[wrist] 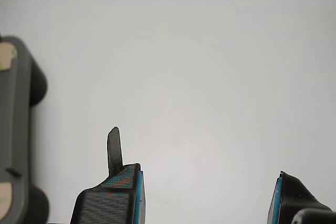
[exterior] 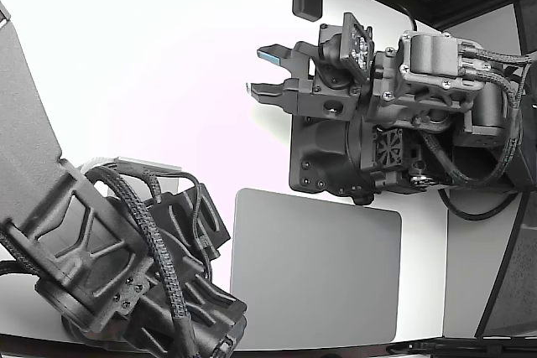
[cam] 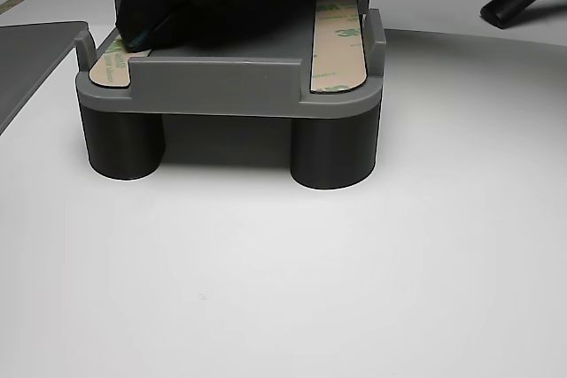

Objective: Peel off protective film from adhesive tape.

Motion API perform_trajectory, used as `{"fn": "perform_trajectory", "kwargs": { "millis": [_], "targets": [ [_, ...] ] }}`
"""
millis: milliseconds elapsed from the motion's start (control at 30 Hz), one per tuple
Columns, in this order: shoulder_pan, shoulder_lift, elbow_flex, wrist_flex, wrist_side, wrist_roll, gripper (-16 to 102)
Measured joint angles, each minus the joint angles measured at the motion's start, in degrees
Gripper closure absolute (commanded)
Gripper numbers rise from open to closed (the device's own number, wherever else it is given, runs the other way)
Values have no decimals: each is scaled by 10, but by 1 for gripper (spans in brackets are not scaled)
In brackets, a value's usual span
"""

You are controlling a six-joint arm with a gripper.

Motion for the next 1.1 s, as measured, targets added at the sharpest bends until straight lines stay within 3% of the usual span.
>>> {"fn": "perform_trajectory", "kwargs": {
  "millis": [267, 400, 667, 767, 833, 933, 1100],
  "targets": [
    [-29, -22, 1, -4, -70, -34, -12],
    [-29, 0, 1, -4, -77, -37, -14],
    [-29, -2, 1, -4, -57, -26, -14],
    [-24, -12, -13, -4, -40, -18, -4],
    [-7, -21, -29, -4, -11, 2, -14],
    [-3, -61, -58, -4, 37, 26, -14],
    [14, -127, -109, -4, 76, 18, 13]
  ]
}}
